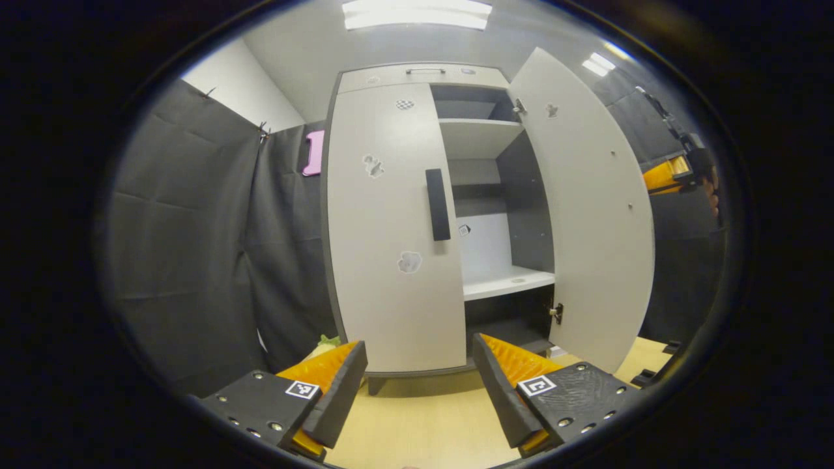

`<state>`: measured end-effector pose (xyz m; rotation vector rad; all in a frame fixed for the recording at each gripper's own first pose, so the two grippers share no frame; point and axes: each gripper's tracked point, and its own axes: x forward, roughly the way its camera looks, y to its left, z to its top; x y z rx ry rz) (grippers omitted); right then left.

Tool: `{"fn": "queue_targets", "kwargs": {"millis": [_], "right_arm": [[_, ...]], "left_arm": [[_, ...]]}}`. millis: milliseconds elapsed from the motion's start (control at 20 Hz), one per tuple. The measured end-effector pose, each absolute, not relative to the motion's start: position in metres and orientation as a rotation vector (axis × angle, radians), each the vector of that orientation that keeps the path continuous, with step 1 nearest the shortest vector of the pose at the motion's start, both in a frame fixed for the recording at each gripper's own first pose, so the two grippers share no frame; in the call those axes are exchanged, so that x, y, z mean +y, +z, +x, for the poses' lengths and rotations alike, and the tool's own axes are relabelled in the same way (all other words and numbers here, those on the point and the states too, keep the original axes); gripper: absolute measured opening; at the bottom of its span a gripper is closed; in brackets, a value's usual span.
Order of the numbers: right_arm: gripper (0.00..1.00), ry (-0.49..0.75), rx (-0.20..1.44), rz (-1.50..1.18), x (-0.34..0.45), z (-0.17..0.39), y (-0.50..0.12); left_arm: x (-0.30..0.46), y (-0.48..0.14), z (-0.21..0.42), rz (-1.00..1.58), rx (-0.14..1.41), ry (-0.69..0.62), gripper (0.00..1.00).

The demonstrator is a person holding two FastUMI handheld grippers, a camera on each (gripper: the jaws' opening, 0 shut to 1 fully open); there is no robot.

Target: Open the right door of the double-door shoe cabinet with the right hand, and open the left door with the left hand.

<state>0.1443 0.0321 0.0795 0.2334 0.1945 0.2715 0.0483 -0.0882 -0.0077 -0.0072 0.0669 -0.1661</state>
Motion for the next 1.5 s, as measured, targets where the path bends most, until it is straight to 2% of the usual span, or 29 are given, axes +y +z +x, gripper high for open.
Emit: {"fn": "queue_targets", "kwargs": {"millis": [50, 100, 150, 200, 250, 300, 350, 400, 500, 550, 650, 950, 1000, 1050, 1500], "right_arm": [[0.1, 0.248, 0.188, 0.22, 0.026, 0.144, 0.08], [0.0, 0.221, 0.183, 0.205, 0.019, 0.142, 0.078], [0.0, 0.21, 0.18, 0.191, 0.015, 0.137, 0.08], [0.12, 0.207, 0.176, 0.176, 0.014, 0.135, 0.077], [0.14, 0.206, 0.178, 0.157, 0.012, 0.131, 0.076], [0.33, 0.205, 0.185, 0.135, 0.009, 0.129, 0.074], [0.41, 0.203, 0.194, 0.116, 0.006, 0.125, 0.072], [0.59, 0.19, 0.201, 0.099, 0.001, 0.121, 0.068], [0.96, 0.131, 0.207, 0.094, -0.009, 0.117, 0.064], [0.92, 0.106, 0.208, 0.107, -0.012, 0.116, 0.063], [0.96, 0.071, 0.214, 0.15, -0.012, 0.11, 0.059], [0.98, -0.036, 0.212, 0.199, -0.029, 0.1, 0.053], [0.98, -0.05, 0.217, 0.205, -0.031, 0.098, 0.051], [0.98, -0.06, 0.226, 0.208, -0.032, 0.097, 0.049], [0.98, -0.139, 0.266, 0.223, -0.046, 0.083, 0.039]], "left_arm": [[-0.089, -0.007, 0.054, -0.015, 0.069, -0.173, 0.96], [-0.092, -0.007, 0.059, -0.024, 0.074, -0.181, 0.96], [-0.094, -0.004, 0.065, -0.033, 0.075, -0.189, 0.96], [-0.097, -0.003, 0.072, -0.041, 0.076, -0.201, 0.96], [-0.099, 0.001, 0.08, -0.046, 0.074, -0.213, 0.96], [-0.103, 0.004, 0.089, -0.047, 0.071, -0.225, 0.96], [-0.106, 0.01, 0.1, -0.048, 0.067, -0.233, 0.94], [-0.11, 0.016, 0.108, -0.048, 0.061, -0.242, 0.96], [-0.118, 0.029, 0.125, -0.055, 0.042, -0.261, 0.94], [-0.122, 0.037, 0.135, -0.058, 0.033, -0.268, 0.94], [-0.123, 0.052, 0.156, -0.07, 0.017, -0.268, 0.96], [-0.126, 0.101, 0.212, -0.076, -0.049, -0.253, 0.96], [-0.128, 0.105, 0.221, -0.073, -0.051, -0.257, 0.96], [-0.131, 0.107, 0.229, -0.075, -0.046, -0.261, 0.92], [-0.135, 0.125, 0.28, -0.166, -0.051, -0.219, 0.94]]}}
